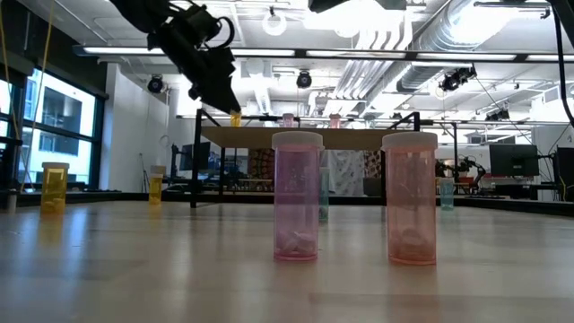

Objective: Pick and place medicine bottles onto shelf by color
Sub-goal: Adjust the pill bottles on the shelf

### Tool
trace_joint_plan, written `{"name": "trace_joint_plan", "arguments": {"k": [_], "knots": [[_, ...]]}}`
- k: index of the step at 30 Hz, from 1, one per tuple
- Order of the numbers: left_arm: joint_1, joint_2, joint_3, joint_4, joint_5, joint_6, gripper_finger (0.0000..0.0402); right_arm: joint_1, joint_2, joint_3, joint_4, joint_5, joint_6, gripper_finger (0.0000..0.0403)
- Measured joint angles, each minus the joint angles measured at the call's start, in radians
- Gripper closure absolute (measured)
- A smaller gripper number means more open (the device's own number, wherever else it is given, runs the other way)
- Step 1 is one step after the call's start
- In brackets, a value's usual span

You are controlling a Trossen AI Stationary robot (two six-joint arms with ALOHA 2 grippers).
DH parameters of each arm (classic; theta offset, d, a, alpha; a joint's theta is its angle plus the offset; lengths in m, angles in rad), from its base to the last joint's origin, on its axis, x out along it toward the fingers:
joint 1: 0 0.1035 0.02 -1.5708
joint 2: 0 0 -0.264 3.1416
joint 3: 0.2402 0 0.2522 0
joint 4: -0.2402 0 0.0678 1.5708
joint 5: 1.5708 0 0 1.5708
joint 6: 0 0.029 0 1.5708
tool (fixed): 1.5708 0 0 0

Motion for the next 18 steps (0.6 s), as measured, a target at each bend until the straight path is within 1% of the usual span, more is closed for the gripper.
{"name": "trace_joint_plan", "arguments": {"k": [5, 11, 18], "knots": [[-0.002, 0.007, 0.0, 0.025, -0.027, -0.001, 0.0165, 0.0, 0.0, 0.0, 0.002, 0.0, -0.017, 0.0237], [-0.001, 0.009, 0.0, 0.025, -0.027, -0.021, 0.0165, 0.0, 0.0, 0.0, 0.004, 0.0, -0.024, 0.0237], [-0.001, 0.055, 0.0, 0.029, -0.02, -0.02, 0.0165, 0.0, 0.0, 0.0, 0.004, 0.0, -0.032, 0.0237]]}}
